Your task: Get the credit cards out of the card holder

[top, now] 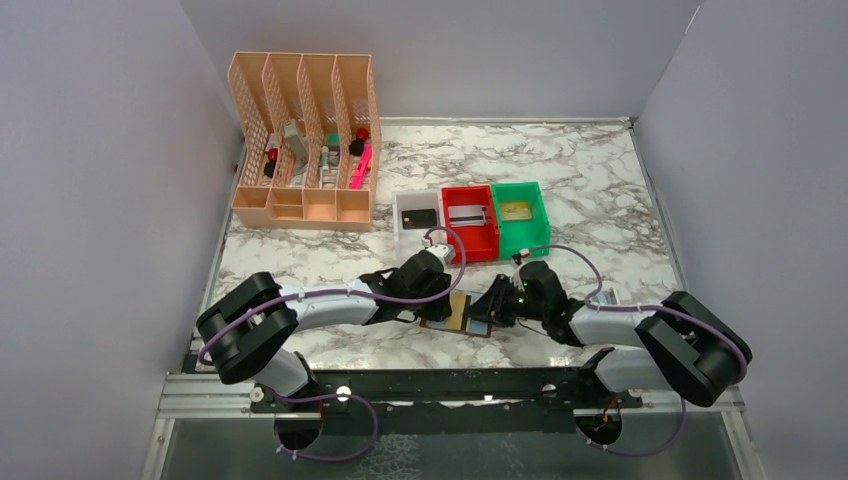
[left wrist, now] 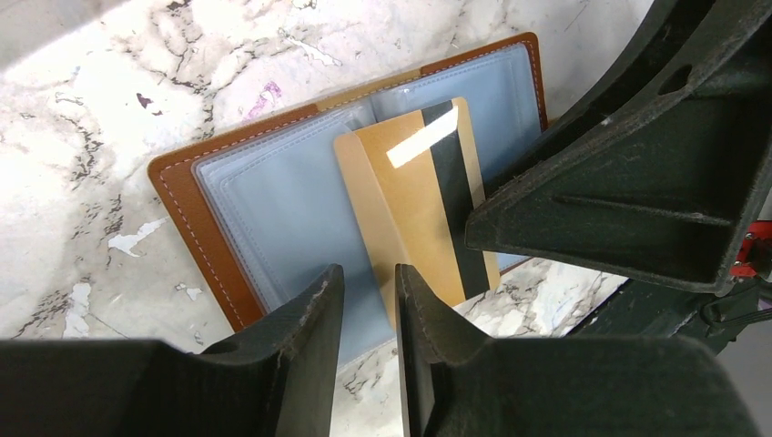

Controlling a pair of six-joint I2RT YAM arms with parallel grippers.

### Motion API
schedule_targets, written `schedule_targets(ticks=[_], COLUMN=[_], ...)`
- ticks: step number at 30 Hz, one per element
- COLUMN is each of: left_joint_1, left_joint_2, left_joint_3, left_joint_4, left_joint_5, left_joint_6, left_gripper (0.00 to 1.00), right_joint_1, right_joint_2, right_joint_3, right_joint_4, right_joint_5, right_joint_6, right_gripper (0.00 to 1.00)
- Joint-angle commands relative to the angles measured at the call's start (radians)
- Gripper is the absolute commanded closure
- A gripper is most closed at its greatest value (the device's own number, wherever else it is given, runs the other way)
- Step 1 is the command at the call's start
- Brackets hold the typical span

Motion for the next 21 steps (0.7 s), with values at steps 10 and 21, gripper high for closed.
schedule_targets(ticks=[10, 21], left_joint_1=[-0.007, -0.008], left_joint_2=[0.018, 0.023], left_joint_3=[0.001, 0.000], left_joint_4=[-0.081, -0.081], left_joint_5=[-0.002, 0.002], left_joint_6=[0.017, 0.018], left_gripper=[0.70, 0.74], right_joint_1=[-0.005, -0.006], right_joint_2=[0.095, 0.122], right_joint_3=[-0.023, -0.029], right_joint_4=[0.152, 0.200], right_joint_5=[-0.026, -0.036], right_joint_6=[0.044, 0.058], right_gripper=[0.83, 0.71])
